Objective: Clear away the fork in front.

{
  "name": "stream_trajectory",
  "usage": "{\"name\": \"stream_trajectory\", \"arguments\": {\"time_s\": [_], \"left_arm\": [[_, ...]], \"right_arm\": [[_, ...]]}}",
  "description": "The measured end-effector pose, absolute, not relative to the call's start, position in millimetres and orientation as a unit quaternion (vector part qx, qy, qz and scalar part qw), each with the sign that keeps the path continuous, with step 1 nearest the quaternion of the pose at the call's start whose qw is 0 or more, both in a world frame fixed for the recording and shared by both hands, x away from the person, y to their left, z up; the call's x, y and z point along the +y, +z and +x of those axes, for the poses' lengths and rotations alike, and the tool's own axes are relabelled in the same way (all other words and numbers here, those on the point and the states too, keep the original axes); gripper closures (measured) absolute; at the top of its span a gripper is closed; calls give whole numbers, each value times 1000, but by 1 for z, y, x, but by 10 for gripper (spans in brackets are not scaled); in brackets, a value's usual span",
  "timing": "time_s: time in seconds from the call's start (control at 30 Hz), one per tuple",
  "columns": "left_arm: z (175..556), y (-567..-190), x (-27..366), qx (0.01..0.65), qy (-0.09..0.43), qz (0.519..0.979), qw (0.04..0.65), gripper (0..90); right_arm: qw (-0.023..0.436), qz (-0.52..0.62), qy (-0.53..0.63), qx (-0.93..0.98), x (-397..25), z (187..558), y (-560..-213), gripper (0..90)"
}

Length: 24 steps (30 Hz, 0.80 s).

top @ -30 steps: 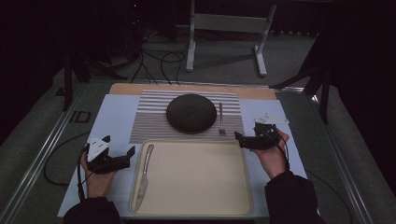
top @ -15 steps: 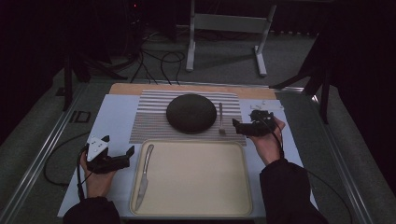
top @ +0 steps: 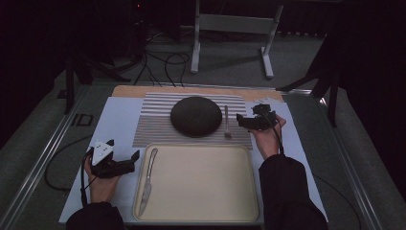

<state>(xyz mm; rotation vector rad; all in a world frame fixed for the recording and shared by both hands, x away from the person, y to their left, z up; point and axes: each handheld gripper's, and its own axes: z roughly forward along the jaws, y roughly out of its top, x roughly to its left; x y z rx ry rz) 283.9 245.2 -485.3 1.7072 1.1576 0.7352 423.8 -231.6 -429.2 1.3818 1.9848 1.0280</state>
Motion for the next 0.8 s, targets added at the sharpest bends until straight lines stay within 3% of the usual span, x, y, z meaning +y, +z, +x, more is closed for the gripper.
{"name": "stream_trajectory", "arguments": {"time_s": [0.8], "left_arm": [[284, -487, 245, 475, 304, 688, 457, 0]], "right_arm": [[231, 535, 314, 749, -208, 460, -477, 150]]}}
